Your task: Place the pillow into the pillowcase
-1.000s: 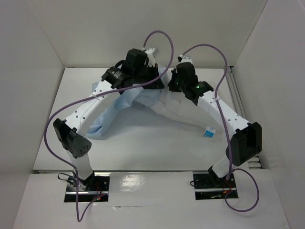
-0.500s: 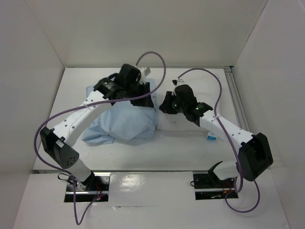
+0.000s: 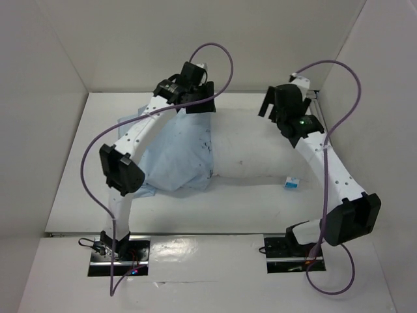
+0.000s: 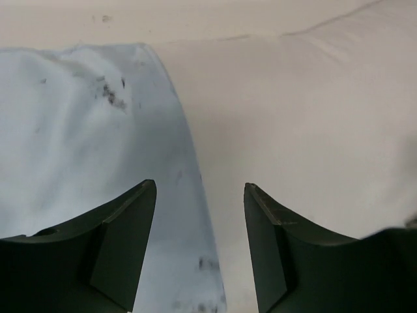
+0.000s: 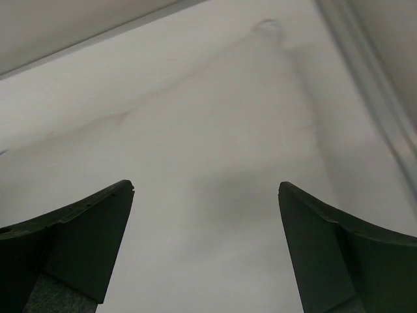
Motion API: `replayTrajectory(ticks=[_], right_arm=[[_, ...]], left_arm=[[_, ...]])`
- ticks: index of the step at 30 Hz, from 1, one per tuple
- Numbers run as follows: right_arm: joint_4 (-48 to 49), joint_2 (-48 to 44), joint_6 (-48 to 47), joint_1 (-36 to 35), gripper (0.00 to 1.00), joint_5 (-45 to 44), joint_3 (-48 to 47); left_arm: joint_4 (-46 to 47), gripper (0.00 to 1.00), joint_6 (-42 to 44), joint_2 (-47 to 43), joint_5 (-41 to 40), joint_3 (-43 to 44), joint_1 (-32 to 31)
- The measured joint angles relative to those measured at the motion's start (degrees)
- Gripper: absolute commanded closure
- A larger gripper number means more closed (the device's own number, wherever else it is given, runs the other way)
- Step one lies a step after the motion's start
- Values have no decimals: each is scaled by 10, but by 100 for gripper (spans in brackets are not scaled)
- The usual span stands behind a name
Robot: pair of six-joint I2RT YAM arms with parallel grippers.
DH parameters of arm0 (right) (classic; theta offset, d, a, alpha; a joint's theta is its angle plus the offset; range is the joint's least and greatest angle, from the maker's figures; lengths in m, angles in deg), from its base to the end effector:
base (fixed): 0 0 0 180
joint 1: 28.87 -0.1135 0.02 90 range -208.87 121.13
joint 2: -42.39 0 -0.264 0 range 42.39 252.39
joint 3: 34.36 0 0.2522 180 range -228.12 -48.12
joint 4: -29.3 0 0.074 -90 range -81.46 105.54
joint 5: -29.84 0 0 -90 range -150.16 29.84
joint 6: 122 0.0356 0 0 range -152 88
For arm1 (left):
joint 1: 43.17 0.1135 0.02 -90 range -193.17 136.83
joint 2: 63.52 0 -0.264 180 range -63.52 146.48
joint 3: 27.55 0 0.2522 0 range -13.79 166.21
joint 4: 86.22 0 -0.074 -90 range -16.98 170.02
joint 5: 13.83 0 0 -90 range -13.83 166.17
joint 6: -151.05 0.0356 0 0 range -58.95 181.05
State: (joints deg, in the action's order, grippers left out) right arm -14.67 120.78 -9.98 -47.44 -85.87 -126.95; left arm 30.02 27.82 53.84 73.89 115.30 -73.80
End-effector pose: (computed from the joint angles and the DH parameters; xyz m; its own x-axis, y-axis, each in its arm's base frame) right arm 0.2926 0.0820 0.3813 -0.4101 0.2186 -0.8855 0.2414 0.9622 0.1258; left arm 0.3922 -0.2306 0.3886 -0.7101 -0.2159 -0.6702 0.1113 0.9054 -0.4096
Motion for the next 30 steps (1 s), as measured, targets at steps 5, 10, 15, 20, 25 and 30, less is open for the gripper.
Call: replayTrajectory(ticks=[5, 10, 15, 20, 25, 30], right_arm=[[-21, 21, 14, 141, 0, -1, 14], [-7, 22, 55, 244, 0, 60, 98], [8, 38, 72, 249, 20, 145, 152], [89, 43, 78, 197, 92, 215, 202], [115, 25, 84, 103, 100, 256, 213], [82, -34, 83, 29, 100, 253, 170]], left_arm=[[-34, 33, 3, 96, -60, 80, -11], [-45, 60, 6, 101, -102, 70, -19], [-52, 100, 19, 101, -120, 70, -21], [-40, 100, 38, 100, -65, 67, -18], [-15, 100, 48, 100, 42, 75, -25], [-6, 100, 29, 100, 129, 123, -42]])
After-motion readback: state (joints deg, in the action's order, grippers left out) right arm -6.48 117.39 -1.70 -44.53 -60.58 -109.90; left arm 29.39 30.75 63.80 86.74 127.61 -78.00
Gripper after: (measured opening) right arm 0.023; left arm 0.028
